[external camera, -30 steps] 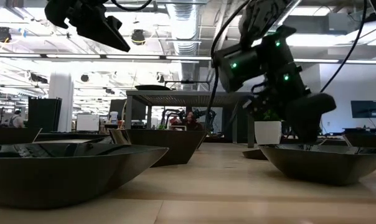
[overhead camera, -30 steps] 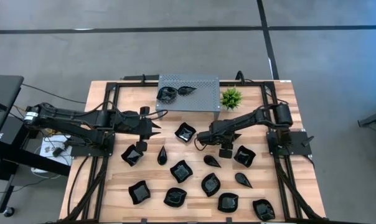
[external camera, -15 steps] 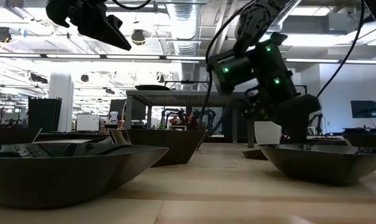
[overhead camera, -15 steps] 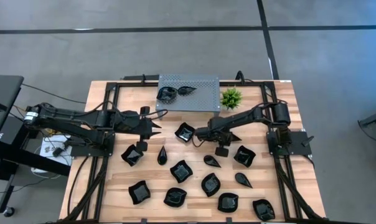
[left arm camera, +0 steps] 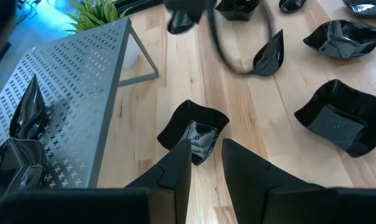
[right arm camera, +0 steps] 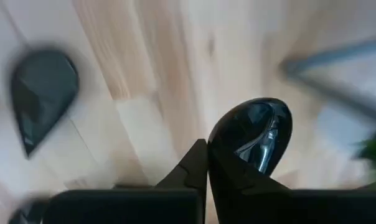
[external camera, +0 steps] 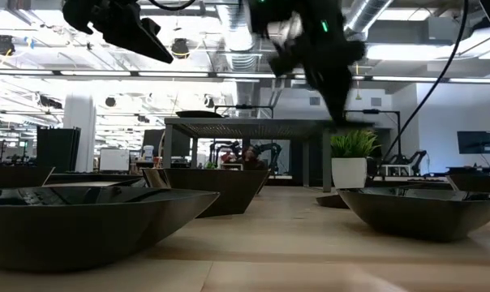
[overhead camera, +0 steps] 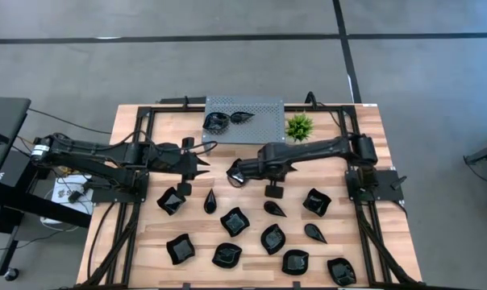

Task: Pick & Place Mini shaped plates
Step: Stack the drop-shaped plate on top of the drop-shaped plate on the shelf

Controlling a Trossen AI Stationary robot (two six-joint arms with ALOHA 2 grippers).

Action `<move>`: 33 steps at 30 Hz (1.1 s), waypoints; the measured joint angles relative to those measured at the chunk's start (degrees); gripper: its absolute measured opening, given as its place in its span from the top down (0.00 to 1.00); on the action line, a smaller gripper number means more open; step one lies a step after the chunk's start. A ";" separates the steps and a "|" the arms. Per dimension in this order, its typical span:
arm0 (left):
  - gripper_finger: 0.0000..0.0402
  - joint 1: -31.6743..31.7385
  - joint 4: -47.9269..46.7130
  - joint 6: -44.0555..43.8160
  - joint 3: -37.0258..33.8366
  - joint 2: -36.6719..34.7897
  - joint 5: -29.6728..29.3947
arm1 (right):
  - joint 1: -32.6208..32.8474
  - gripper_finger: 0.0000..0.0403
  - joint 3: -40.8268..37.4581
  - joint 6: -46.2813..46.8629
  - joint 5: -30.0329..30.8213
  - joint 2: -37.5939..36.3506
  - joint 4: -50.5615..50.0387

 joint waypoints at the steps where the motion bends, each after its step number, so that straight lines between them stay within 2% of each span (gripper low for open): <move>1: 0.77 0.00 0.17 0.00 -0.02 0.00 0.00 | 0.17 0.99 2.61 -0.97 2.02 0.00 -0.30; 5: 0.77 0.00 0.28 0.00 -0.02 0.00 0.00 | -0.36 0.99 11.16 -8.39 13.76 -0.15 3.37; 8: 0.77 0.00 0.61 0.00 -0.02 0.00 0.00 | -2.83 0.99 13.10 -18.55 16.44 -0.21 13.52; 13: 0.77 0.00 0.73 -0.02 -0.02 0.02 -0.02 | -8.66 1.00 13.21 -32.66 15.61 0.64 27.96; 17: 0.77 0.02 0.81 -0.02 -0.02 0.02 -0.04 | -13.75 1.00 13.15 -37.78 13.31 2.44 31.55; 25: 0.77 0.02 1.04 -0.02 -0.02 0.02 -0.02 | -19.29 1.00 11.77 -38.41 7.17 2.60 33.78; 29: 0.77 0.00 1.20 0.00 -0.02 0.02 0.02 | -21.15 0.99 11.79 -39.80 1.80 2.57 33.97; 33: 0.77 0.00 1.35 0.00 -0.02 0.02 0.00 | -21.72 0.99 11.79 -40.94 1.45 2.56 34.09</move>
